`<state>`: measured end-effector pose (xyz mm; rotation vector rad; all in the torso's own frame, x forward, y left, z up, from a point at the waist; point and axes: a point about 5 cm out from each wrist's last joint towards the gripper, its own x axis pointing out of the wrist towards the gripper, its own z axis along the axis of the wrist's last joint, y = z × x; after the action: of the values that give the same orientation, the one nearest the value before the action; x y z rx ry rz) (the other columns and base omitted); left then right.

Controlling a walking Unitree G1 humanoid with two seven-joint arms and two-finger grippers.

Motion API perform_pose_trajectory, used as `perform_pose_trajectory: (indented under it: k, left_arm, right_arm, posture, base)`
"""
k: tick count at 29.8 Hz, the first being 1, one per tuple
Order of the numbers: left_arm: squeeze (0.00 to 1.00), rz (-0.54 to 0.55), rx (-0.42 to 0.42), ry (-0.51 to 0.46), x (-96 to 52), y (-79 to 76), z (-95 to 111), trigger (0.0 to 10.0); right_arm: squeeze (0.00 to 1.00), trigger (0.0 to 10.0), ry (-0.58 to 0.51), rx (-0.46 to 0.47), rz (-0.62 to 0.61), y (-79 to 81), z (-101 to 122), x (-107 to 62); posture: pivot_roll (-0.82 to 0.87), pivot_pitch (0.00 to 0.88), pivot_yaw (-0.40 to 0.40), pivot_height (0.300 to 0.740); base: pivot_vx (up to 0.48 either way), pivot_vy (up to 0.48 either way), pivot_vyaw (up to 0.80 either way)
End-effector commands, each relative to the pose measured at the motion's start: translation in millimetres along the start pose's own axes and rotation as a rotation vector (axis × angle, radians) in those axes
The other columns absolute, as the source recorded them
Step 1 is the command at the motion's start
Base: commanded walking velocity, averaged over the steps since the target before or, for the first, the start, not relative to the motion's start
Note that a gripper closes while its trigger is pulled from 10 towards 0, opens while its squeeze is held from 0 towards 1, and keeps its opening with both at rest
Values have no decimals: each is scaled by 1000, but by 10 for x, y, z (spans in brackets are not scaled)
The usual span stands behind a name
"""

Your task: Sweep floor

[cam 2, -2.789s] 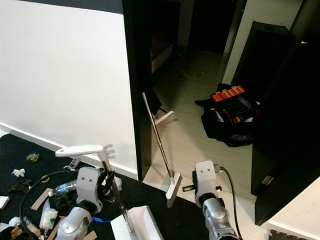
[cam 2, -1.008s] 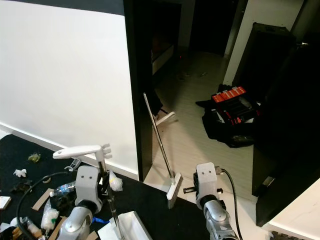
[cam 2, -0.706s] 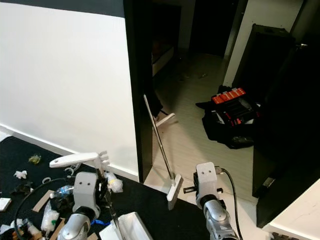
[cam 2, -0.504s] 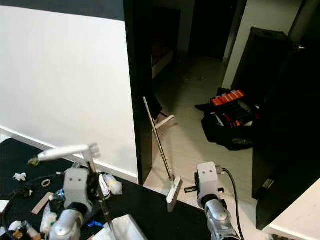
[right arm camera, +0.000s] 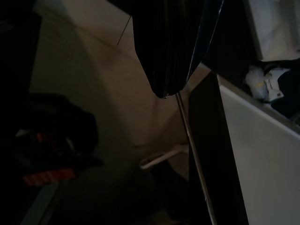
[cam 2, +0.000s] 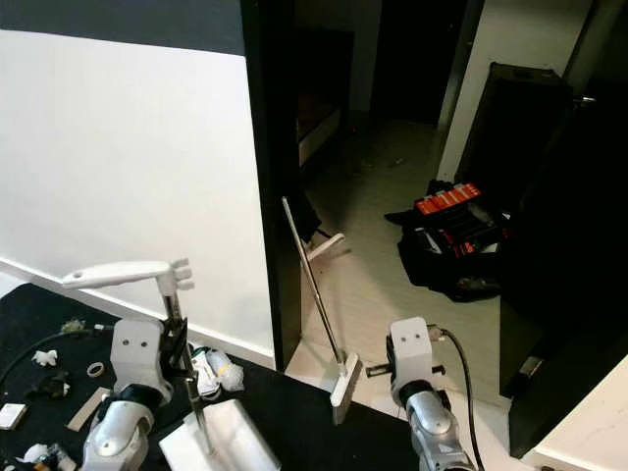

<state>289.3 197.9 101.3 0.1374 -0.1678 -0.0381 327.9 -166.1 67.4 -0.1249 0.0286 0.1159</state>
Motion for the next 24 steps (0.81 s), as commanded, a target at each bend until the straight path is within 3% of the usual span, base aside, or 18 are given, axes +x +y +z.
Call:
perform_pose_trajectory:
  k: [1, 24]
  left_arm:
    - [0, 4, -13, -42, 18, -64, 82, 10000]
    - [0, 11, -24, -8, 64, -138, 73, 10000]
  right_arm:
    - [0, 10000, -10, -21, 9, 7, -4, -21]
    - [0, 10000, 0, -38, 16, 73, -10, -8]
  posture:
    - [-16, 73, -8, 740]
    - [-9, 76, -14, 740]
  base:
    - [0, 0, 0]
    - [0, 0, 0]
